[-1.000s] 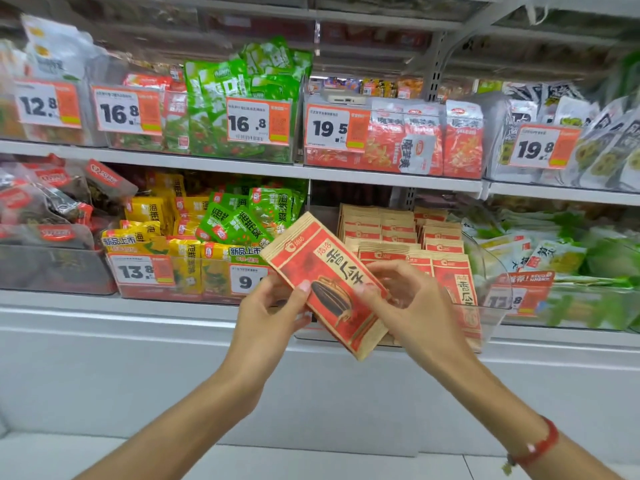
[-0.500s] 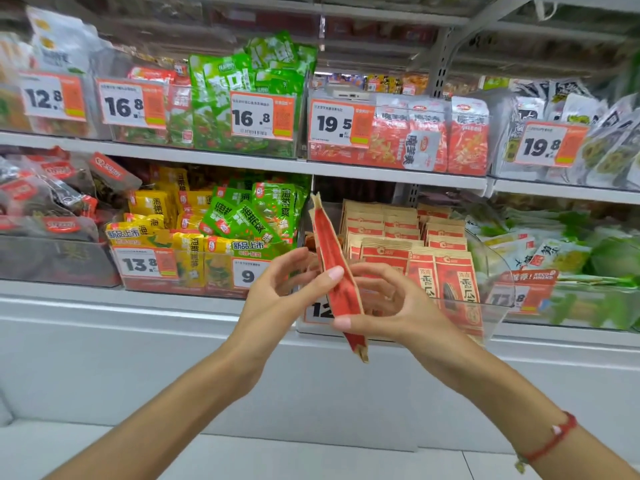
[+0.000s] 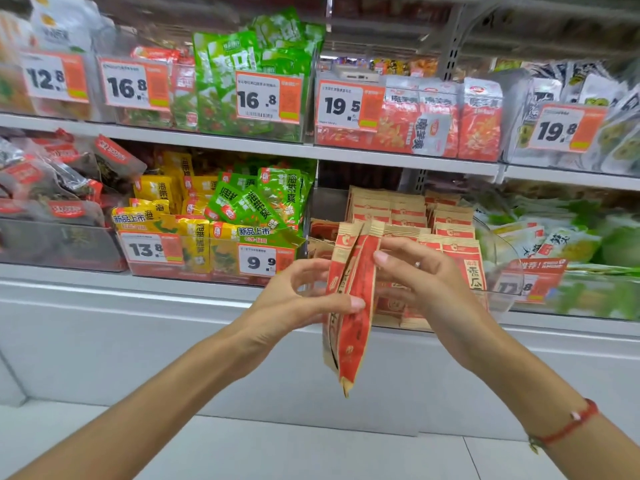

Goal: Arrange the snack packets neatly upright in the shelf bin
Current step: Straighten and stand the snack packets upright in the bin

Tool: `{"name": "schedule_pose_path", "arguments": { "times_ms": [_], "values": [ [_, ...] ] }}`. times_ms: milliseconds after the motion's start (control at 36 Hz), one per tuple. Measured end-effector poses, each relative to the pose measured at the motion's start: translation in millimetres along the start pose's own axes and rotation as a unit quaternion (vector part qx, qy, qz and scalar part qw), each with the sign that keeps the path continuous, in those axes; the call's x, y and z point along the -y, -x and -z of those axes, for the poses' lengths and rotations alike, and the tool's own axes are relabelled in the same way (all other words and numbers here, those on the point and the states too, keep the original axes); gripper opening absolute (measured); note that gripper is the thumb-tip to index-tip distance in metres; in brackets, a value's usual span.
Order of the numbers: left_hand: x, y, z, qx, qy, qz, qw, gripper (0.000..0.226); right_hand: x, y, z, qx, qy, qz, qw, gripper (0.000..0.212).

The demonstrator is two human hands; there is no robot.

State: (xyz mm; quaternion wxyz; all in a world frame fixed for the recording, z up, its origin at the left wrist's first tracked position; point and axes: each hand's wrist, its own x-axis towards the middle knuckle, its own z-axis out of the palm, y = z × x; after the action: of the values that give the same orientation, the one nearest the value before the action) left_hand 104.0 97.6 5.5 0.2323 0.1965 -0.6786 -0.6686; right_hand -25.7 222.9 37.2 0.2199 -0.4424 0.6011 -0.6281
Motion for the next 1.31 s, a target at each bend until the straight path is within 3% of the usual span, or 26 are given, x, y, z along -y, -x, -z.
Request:
{"name": "schedule_pose_path", "arguments": {
  "times_ms": [111,222,306,389,528,695,806,972,1083,1167,1250,1306],
  "values": [
    [1,-2,1,-0.029,-0.011,-0.016,0.999,0.082,-2,-2,2,0.011,-0.002,-0.008,1.0,0.019],
    [-6,-2,0,-0.125,0.031,-0.046,0.991,0.078,-1,1,-2,0.062,0.041,0.015,0.997,0.021],
    [-13,1,-2,-0.199,0.016,-0.081,0.977,0.089,-7,7,-10,0.113,0.098,0.035,0.988,0.051],
    [-16,6,-8,-0.229,-0.026,-0.104,0.968,0.087,-15,11,-23,0.075,0.164,0.078,0.981,0.072],
    [-13,7,-13,-0.21,-0.055,-0.117,0.969,0.073,-14,3,-21,-0.003,0.151,0.107,0.983,0.047],
    [-13,7,-8,-0.191,-0.032,-0.091,0.977,0.043,-17,-10,9,0.058,0.01,-0.036,0.998,0.049],
    [-9,8,-8,-0.176,-0.067,-0.104,0.977,0.009,-28,-13,16,0.083,-0.025,-0.094,0.992,0.049],
    [-5,11,-10,-0.221,-0.151,-0.164,0.949,0.021,-35,-8,11,0.141,-0.066,-0.13,0.979,0.033],
    [-7,10,-10,-0.235,-0.186,-0.194,0.934,0.012,-38,-4,0,0.133,-0.129,-0.125,0.975,0.034],
    [-8,8,-6,-0.232,-0.176,-0.184,0.939,0.011,-37,-2,-5,0.114,-0.113,-0.12,0.98,0.032],
    [-6,6,-5,-0.239,-0.122,-0.171,0.948,0.023,-29,-3,-5,0.026,-0.047,-0.068,0.996,0.033],
    [-5,5,-5,-0.256,-0.092,-0.165,0.948,0.037,-20,-4,-3,-0.068,0.005,0.03,0.997,0.032]
  ]
}}
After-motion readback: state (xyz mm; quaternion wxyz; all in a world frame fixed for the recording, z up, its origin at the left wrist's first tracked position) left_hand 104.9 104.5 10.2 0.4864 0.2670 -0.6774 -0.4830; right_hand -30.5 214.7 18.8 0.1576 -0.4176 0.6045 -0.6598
